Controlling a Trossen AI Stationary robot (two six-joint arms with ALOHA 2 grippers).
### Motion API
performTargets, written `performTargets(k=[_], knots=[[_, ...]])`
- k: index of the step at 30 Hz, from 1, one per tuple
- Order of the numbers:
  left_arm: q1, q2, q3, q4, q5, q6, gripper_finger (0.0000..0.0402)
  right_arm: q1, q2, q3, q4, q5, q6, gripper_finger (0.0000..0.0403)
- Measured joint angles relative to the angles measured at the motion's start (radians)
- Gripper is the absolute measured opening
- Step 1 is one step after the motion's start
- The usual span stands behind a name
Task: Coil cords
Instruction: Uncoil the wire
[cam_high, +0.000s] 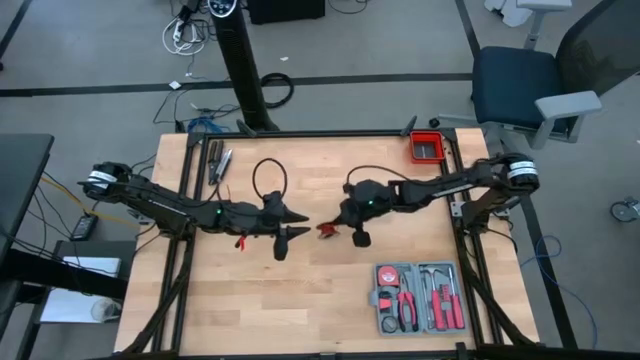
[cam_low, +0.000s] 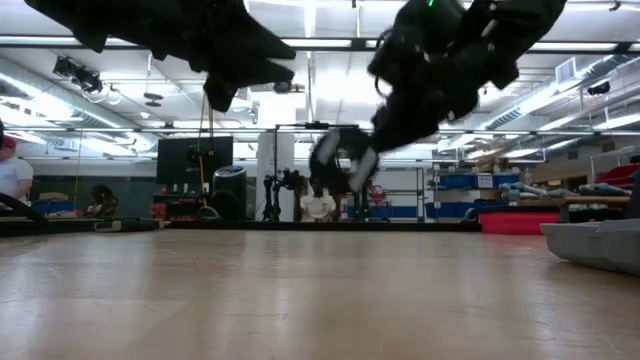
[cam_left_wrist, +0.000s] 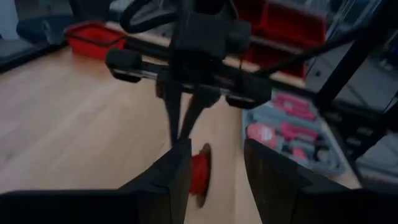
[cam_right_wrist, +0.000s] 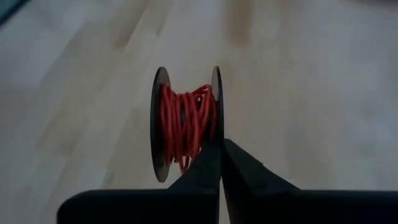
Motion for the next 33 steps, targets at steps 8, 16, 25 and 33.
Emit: performTargets(k=[8, 16, 25, 33], knots=[[-0.009, 0.000, 0.038, -0.053, -0.064, 0.037, 0.0152, 0.054, -0.172, 0.000, 0.099, 0.530, -0.082, 0.0001], [-0.011, 0.056, 0.178, -0.195, -0.198, 0.078, 0.0152, 0.094, -0.182, 0.000, 0.286, 0.617, -0.123, 0.0001], [-0.016, 0.187, 0.276, -0.188, -0.399, 0.132, 0.0152, 0.168, -0.203, 0.000, 0.370, 0.751, -0.198, 0.0000], [-0.017, 0.219, 0.277, -0.041, -0.570, 0.156, 0.0152, 0.212, -0.193, 0.000, 0.441, 0.749, -0.205, 0.0000]])
